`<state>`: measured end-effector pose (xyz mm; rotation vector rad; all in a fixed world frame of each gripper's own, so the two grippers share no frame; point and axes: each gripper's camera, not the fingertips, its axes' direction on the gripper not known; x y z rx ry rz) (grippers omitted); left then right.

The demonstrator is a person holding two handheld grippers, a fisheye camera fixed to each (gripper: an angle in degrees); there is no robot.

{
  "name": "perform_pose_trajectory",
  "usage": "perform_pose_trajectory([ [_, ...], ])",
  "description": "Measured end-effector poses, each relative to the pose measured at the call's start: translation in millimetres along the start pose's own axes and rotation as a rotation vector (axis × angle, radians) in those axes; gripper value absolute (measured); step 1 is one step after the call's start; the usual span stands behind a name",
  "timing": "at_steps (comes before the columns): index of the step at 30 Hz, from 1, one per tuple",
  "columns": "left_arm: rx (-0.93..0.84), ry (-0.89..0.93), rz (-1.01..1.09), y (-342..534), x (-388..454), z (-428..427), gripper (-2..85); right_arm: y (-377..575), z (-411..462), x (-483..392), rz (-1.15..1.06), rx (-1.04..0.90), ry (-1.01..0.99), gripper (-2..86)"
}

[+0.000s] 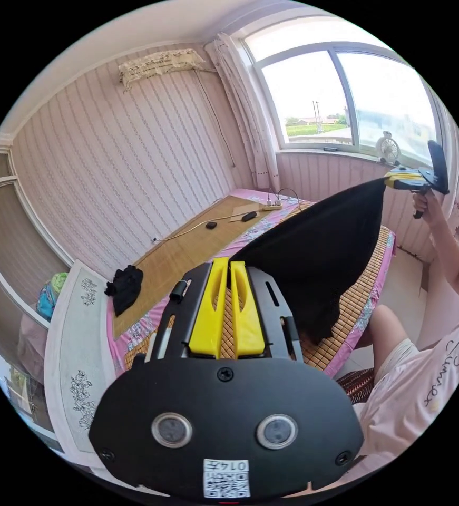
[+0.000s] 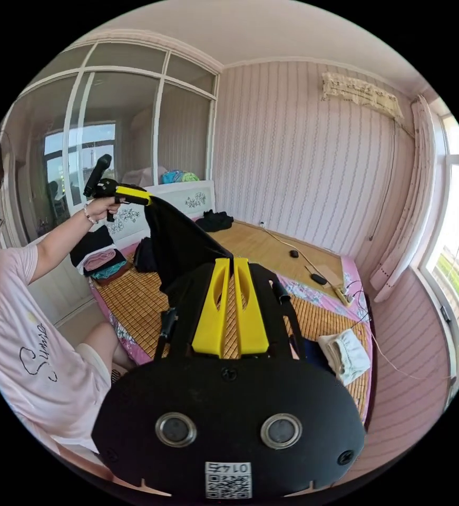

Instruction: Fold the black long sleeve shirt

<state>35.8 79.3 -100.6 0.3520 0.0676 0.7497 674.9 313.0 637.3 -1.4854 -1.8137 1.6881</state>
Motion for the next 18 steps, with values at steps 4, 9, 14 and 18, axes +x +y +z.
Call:
perform_pose_trajectory([
  [4,-0.128,0.056,0.037,24.3,4.2,26.7,-0.9,-4.8,18.8,-0.8,0.026,-0.079,0.030,0.3],
  [9,-0.233,0.234,0.092,71.5,32.6,71.9,-1.0,18.9,66.0,30.0,0.153,-0.231,0.090,0.2],
  [14,-0.088,0.222,0.117,57.3,41.7,53.3,-1.0,-67.7,93.3,81.6,0.300,-0.135,0.098,0.2],
  [18,0.072,0.163,0.017,65.3,18.9,17.5,-1.0,-222.7,98.8,13.9,0.078,0.076,0.005,0.3],
])
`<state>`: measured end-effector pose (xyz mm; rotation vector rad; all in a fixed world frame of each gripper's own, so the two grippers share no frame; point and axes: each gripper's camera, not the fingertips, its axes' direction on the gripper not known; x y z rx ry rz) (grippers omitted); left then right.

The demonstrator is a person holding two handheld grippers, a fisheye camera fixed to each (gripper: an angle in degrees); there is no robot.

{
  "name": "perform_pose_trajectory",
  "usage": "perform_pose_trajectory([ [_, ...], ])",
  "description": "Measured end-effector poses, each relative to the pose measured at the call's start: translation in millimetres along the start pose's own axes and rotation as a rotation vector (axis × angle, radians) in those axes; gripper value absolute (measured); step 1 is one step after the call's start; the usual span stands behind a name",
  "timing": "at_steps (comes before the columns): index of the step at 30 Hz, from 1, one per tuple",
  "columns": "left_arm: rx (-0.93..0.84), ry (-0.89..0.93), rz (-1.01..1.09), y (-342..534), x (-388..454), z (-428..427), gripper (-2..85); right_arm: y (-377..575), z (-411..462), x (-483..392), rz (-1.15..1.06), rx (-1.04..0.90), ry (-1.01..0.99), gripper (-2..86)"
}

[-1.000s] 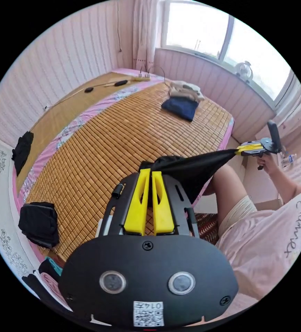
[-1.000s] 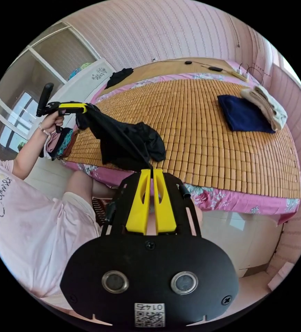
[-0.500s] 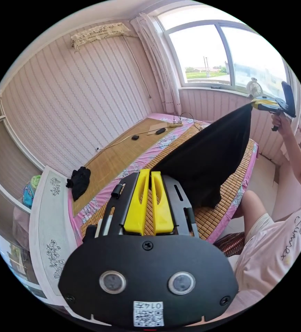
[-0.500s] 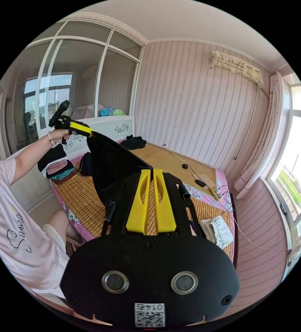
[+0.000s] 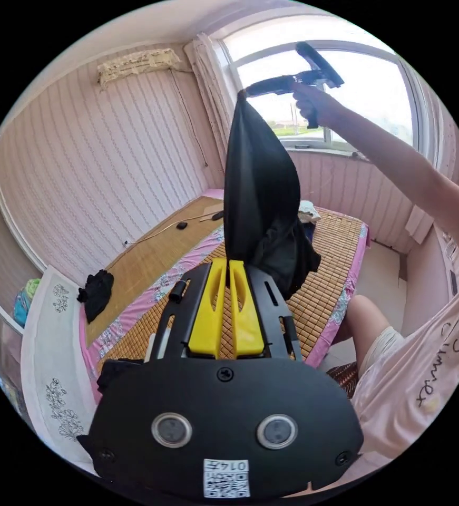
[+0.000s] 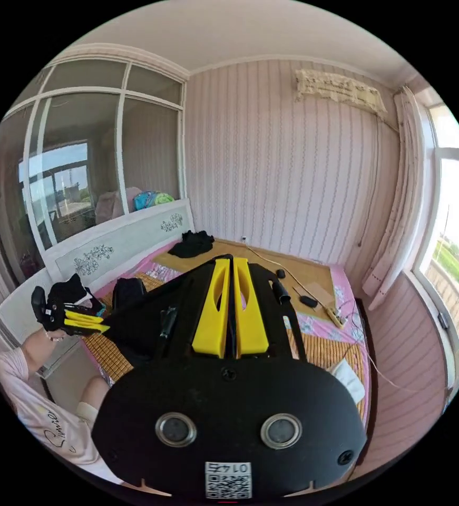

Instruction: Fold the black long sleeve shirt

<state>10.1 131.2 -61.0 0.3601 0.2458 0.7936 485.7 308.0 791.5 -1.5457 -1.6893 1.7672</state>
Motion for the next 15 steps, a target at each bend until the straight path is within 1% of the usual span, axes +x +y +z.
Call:
perform_pose_trajectory([
  [2,0.032,0.074,-0.048,20.5,-3.7,-2.3,-1.0,-36.0,20.2,-47.9,-0.079,0.036,-0.114,0.4],
  [4,0.030,0.113,-0.113,51.3,-1.6,8.7,-0.9,-49.6,66.0,-117.3,-0.202,-0.015,-0.252,0.6],
  [6,0.002,0.198,-0.249,109.2,7.7,41.2,-0.8,-32.8,111.3,-170.1,-0.293,-0.100,-0.346,0.8],
  [7,-0.005,0.232,-0.298,126.4,10.7,52.2,-0.7,-9.0,146.4,-204.5,-0.343,-0.181,-0.425,1.1],
  [8,-0.027,0.331,-0.413,163.2,17.4,77.9,-0.6,6.4,165.3,-221.4,-0.366,-0.234,-0.470,1.2],
  [9,-0.068,0.462,-0.525,200.7,26.3,107.2,-0.1,44.3,202.5,-254.3,-0.402,-0.340,-0.556,1.7],
  [10,-0.099,0.520,-0.578,219.0,31.9,122.2,0.1,90.2,236.7,-286.2,-0.442,-0.448,-0.616,2.3],
  [11,-0.168,0.594,-0.653,252.2,44.7,149.0,1.7,114.7,251.6,-301.3,-0.465,-0.498,-0.631,2.6],
  [12,-0.286,0.627,-0.691,281.0,58.7,173.2,3.1,164.8,277.5,-328.3,-0.513,-0.606,-0.623,3.9],
  [13,-0.352,0.635,-0.700,292.9,64.4,183.0,3.7,213.8,294.4,-348.5,-0.570,-0.701,-0.610,5.7],
  [14,-0.448,0.628,-0.717,312.4,71.7,194.6,4.6,236.6,299.2,-354.9,-0.585,-0.733,-0.606,6.5],
  [15,-0.487,0.623,-0.733,324.7,73.0,196.3,5.2,278.2,303.6,-360.2,-0.591,-0.786,-0.608,7.9],
])
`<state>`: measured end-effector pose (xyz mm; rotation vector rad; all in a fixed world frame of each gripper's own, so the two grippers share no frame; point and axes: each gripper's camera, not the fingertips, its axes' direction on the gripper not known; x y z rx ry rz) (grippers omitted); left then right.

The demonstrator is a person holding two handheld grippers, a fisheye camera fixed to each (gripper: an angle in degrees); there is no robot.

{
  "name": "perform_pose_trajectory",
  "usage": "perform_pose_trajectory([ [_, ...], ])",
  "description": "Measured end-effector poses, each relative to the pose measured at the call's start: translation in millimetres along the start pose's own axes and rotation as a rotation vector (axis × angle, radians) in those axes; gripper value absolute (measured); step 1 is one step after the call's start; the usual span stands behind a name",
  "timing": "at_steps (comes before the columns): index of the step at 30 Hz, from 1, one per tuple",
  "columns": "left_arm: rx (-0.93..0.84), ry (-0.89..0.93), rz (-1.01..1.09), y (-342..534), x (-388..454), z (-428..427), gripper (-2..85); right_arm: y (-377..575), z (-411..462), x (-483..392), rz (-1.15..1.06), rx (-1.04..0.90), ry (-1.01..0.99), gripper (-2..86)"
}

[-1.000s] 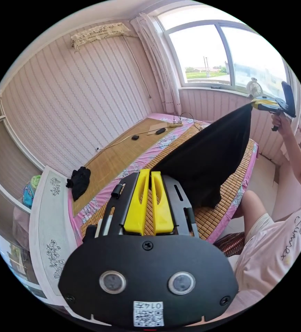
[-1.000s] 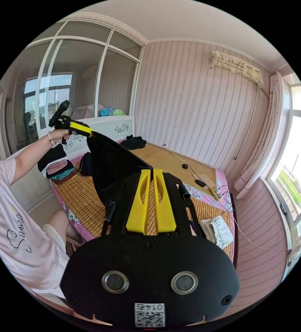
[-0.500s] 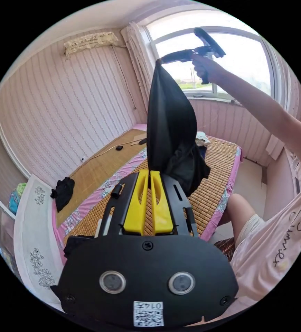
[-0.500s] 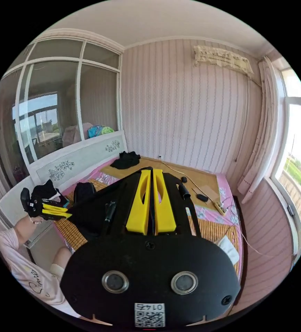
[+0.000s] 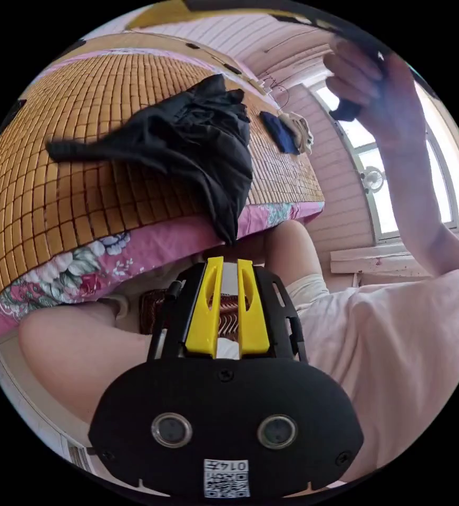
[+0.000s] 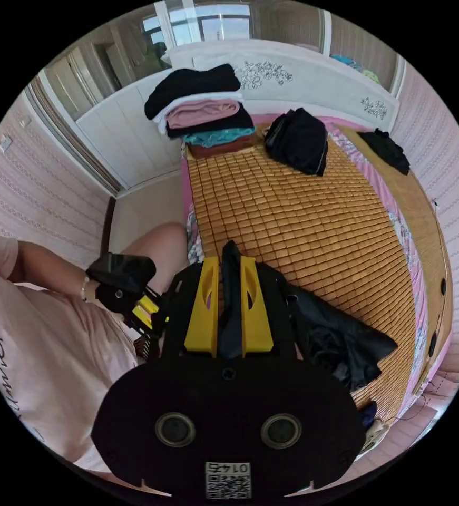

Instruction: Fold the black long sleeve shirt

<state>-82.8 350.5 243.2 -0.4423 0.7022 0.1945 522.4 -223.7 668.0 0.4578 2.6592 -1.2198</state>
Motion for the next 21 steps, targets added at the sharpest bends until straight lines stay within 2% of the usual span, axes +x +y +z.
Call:
perform_pose_trajectory([
  [2,0.025,0.008,-0.005,7.2,-6.5,-8.8,5.1,35.3,37.3,-6.6,0.076,-0.035,-0.064,8.8],
  [4,0.055,-0.033,0.016,8.5,-8.5,-22.5,4.9,90.1,64.2,0.3,0.263,-0.055,-0.137,9.6],
  [8,0.049,-0.335,0.063,-12.5,-18.5,-35.1,5.7,171.1,76.6,21.6,0.595,-0.087,-0.007,10.4],
  [10,0.028,-0.404,0.081,-28.9,-26.8,-31.9,6.6,205.7,78.8,35.7,0.775,-0.032,-0.045,11.2],
  [15,-0.085,-0.589,0.154,-75.6,-40.7,-6.2,8.4,214.8,103.1,47.3,0.881,-0.010,-0.136,13.2],
  [19,-0.139,-0.611,0.163,-96.9,-50.7,12.3,7.8,222.0,130.9,49.5,0.925,-0.056,-0.216,13.0],
  [20,-0.215,-0.631,0.144,-102.0,-58.1,24.7,7.2,223.4,135.0,49.4,0.929,-0.068,-0.217,12.8],
  [21,-0.192,-0.664,0.171,-104.3,-56.0,25.3,6.3,225.7,143.6,49.4,0.941,-0.093,-0.224,12.0],
])
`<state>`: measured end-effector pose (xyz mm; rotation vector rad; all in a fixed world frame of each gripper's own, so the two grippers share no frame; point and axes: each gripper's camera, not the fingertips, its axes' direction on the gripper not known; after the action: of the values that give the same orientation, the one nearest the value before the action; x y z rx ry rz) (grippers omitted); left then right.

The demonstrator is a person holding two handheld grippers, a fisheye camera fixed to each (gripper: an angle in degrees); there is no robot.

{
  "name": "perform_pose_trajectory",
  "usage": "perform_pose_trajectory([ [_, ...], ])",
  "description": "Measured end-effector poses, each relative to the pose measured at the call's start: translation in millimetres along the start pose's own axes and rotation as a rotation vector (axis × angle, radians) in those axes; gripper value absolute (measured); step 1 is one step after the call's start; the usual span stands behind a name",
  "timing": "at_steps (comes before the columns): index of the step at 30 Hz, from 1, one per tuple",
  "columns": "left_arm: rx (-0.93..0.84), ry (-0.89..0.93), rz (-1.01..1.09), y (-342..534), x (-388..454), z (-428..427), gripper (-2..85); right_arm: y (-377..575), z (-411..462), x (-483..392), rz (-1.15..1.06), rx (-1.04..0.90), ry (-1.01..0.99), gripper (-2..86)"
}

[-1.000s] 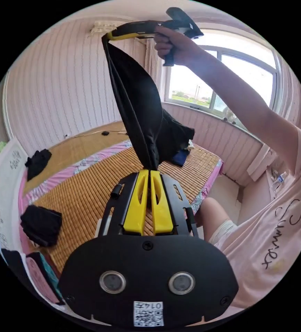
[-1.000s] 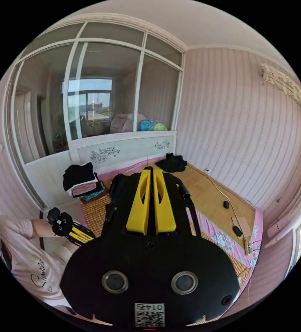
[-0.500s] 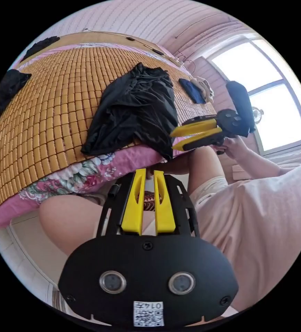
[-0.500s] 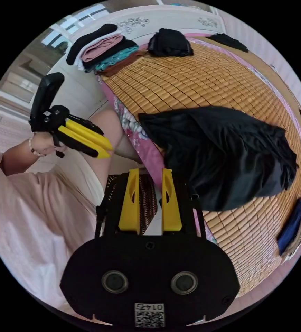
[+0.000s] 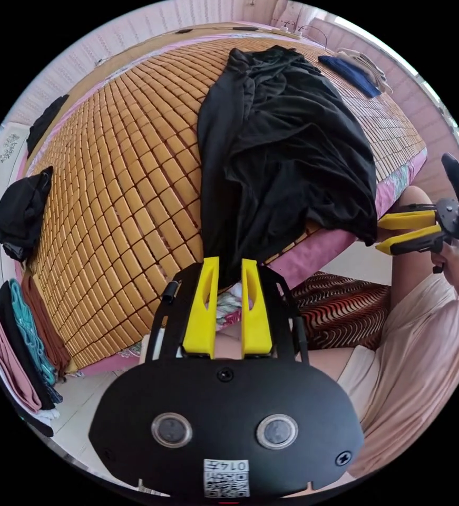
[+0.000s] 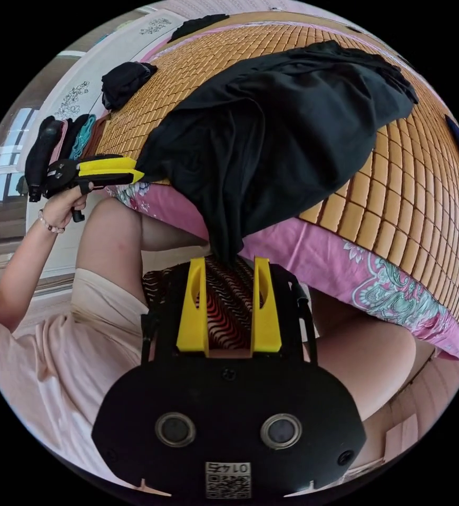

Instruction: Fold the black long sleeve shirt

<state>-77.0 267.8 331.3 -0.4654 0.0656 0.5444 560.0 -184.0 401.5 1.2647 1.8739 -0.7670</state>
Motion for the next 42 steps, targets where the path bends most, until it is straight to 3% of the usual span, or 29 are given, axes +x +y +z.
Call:
perform_pose_trajectory([
  [6,-0.017,-0.039,-0.023,-2.9,-12.1,1.0,-0.5,4.1,2.3,11.7,0.022,0.063,-0.046,3.1],
  [10,0.081,0.011,-0.073,11.7,-30.3,-19.4,-0.9,27.6,-43.5,31.9,0.019,0.171,-0.040,1.3],
  [15,0.276,0.299,-0.105,45.6,-46.7,-44.2,-1.0,77.3,-111.6,65.8,0.028,0.292,0.044,0.6],
  [22,0.177,0.358,-0.133,63.7,-30.0,-11.7,-1.0,112.2,-93.4,93.9,0.099,0.133,0.017,4.1],
  [30,0.140,0.303,-0.139,70.3,-31.3,-12.9,-1.0,97.1,-79.7,77.8,0.072,0.169,0.089,11.7],
  [33,0.154,0.301,-0.155,76.3,-34.5,-18.8,-1.0,84.1,-57.0,74.0,0.084,0.113,0.143,9.2],
  [35,0.166,0.307,-0.170,81.3,-37.2,-22.4,-1.0,82.7,-45.4,76.9,0.111,0.036,0.162,2.6],
  [38,0.198,0.320,-0.192,91.2,-40.8,-31.6,-1.0,109.8,-73.7,82.9,0.120,0.121,0.195,0.8],
  [42,0.305,0.422,-0.132,103.4,-30.9,-57.8,-1.0,185.6,-177.8,104.1,0.184,0.390,0.315,0.2],
])
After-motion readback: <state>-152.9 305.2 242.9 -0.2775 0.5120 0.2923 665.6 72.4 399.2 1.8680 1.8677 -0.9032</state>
